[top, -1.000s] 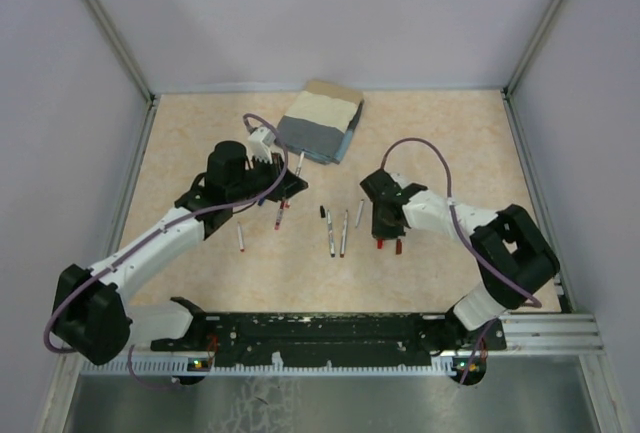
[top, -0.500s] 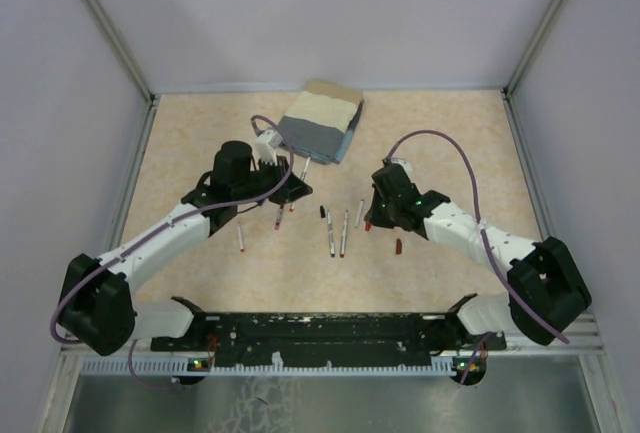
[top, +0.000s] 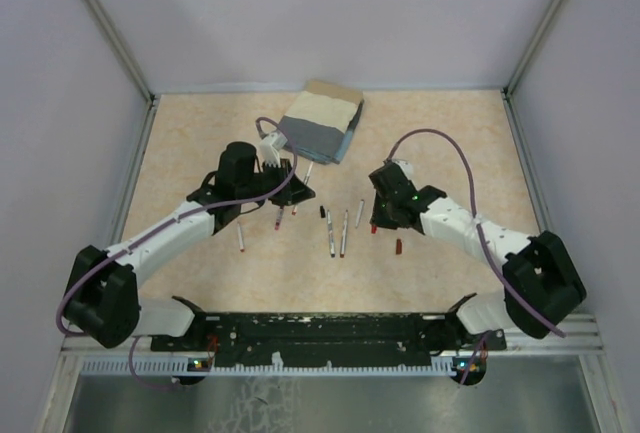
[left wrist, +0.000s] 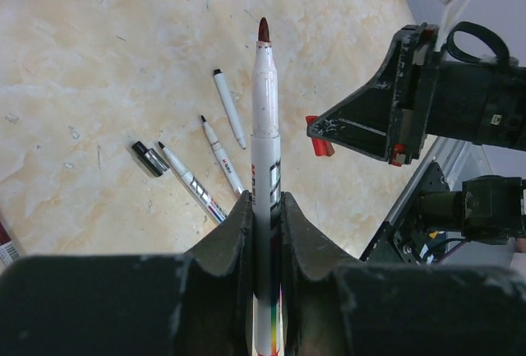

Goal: Insert the pens into the pen caps
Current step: Insert the pen cap onto the pen.

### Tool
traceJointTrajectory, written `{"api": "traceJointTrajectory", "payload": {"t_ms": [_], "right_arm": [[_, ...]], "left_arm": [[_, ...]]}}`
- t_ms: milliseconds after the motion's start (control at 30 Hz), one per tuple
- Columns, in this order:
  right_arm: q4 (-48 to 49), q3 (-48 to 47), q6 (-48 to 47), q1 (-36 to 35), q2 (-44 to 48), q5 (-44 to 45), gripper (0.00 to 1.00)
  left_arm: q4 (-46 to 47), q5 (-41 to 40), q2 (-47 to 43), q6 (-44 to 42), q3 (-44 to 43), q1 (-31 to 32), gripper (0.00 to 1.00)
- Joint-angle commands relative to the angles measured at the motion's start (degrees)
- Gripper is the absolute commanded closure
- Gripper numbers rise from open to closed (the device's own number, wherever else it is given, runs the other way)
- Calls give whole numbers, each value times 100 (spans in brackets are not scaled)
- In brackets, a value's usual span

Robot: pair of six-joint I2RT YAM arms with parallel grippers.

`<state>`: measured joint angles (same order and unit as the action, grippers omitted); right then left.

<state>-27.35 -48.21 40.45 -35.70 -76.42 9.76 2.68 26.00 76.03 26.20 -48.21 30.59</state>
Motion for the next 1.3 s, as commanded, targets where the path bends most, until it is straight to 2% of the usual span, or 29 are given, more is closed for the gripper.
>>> {"api": "traceJointTrajectory", "payload": {"t_ms": [0, 400, 600, 700, 1267], "right_arm": [[-837, -444, -429, 37, -519, 528, 100], [-736, -389, -684, 37, -1364, -120, 94], [-809, -296, -756, 37, -1443, -137, 79], [-852, -251, -800, 37, -1429, -174, 76], [-1013, 34, -836, 37, -1249, -540, 71]], "left_arm": [[139, 65, -9, -44, 68, -6, 100], [84, 67, 4, -57, 62, -14, 100], [74, 51, 24, -79, 64, -11, 100], [81, 51, 43, -71, 73, -13, 100], [91, 96, 102, -29, 73, -13, 100]]}}
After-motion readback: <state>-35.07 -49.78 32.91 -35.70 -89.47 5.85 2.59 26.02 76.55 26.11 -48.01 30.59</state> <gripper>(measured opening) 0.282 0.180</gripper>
